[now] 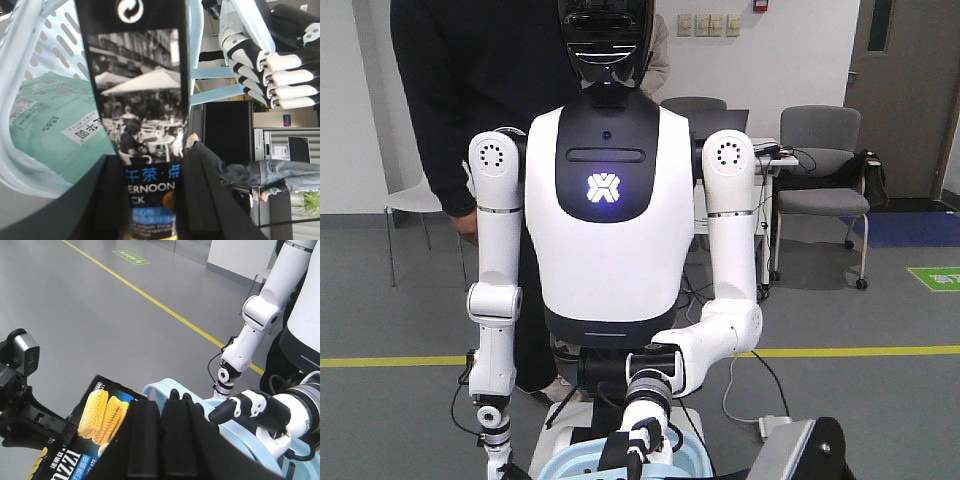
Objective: Pick snacks and fruit into basket
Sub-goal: 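Lower the Franzzi box into the basket and open the left gripper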
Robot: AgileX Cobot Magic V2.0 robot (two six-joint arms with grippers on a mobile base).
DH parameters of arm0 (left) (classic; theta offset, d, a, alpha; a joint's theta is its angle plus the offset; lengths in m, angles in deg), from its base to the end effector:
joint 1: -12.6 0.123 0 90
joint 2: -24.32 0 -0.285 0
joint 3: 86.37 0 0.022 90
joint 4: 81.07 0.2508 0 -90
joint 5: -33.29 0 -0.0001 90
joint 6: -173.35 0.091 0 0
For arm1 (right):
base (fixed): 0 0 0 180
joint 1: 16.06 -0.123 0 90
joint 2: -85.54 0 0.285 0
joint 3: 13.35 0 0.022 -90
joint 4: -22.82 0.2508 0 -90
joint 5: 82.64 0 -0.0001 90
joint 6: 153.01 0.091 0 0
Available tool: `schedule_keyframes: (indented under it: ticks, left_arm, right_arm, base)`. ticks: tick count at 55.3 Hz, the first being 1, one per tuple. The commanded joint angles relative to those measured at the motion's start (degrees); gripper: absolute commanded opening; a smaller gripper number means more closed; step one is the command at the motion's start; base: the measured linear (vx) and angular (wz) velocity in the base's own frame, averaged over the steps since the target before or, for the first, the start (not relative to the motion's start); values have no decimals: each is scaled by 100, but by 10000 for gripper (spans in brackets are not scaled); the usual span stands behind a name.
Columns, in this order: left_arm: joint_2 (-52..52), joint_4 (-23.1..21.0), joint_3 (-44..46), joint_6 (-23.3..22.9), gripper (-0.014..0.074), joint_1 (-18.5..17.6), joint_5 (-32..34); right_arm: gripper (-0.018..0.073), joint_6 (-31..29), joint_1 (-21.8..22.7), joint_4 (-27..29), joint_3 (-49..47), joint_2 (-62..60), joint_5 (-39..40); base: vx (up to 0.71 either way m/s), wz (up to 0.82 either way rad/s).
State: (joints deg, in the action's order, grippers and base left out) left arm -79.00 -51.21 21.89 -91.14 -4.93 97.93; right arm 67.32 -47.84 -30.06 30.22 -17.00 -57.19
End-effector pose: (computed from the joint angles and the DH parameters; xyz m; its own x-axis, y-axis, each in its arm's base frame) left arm 0.1627 -0.0943 0.1196 -0.7514 -0.6465 -0.1322 -0.1430 0.3551 -0.9238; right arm 0.1935 0.1565 0.2686 -0.0862 -0.2396 -0.9670 -0.8021 0.5924 -0.0753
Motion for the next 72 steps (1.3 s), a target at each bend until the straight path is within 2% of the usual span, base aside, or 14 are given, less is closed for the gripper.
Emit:
schedule_keyframes:
  ticks: [1,8,20,28,41,55,61,72]
  left_arm:
    - [149,167,88,-260,0,-27,1440]
    - [156,358,88,-541,0,-27,1445]
    - [156,373,88,-594,0,-27,1445]
    - [156,362,88,-1018,0,-27,1445]
    - [156,323,105,-1001,0,-27,1445]
    - [156,464,772,-1026,0,-27,1445]
    - [151,468,966,-1327,0,-27,1433]
    - [151,471,1109,-1429,0,-27,1362]
  right_arm:
    - [-8,-68,15,152,-162,-166,233]
    - [-8,-68,15,146,-162,-166,179]
    - [-8,-68,15,57,-162,-166,179]
    - [-8,-68,15,-71,-162,-166,179]
    - [-8,-68,15,-102,-162,-166,174]
    - [-8,-68,15,-96,-162,-166,173]
    - [-8,-68,15,-96,-162,-166,173]
    - [-8,-68,15,-90,-162,-166,173]
  base:
    - [0,0]
    - [0,0]
    - [0,0]
    - [0,0]
    - [0,0]
    - [0,0]
    - [0,0]
    - [0,0]
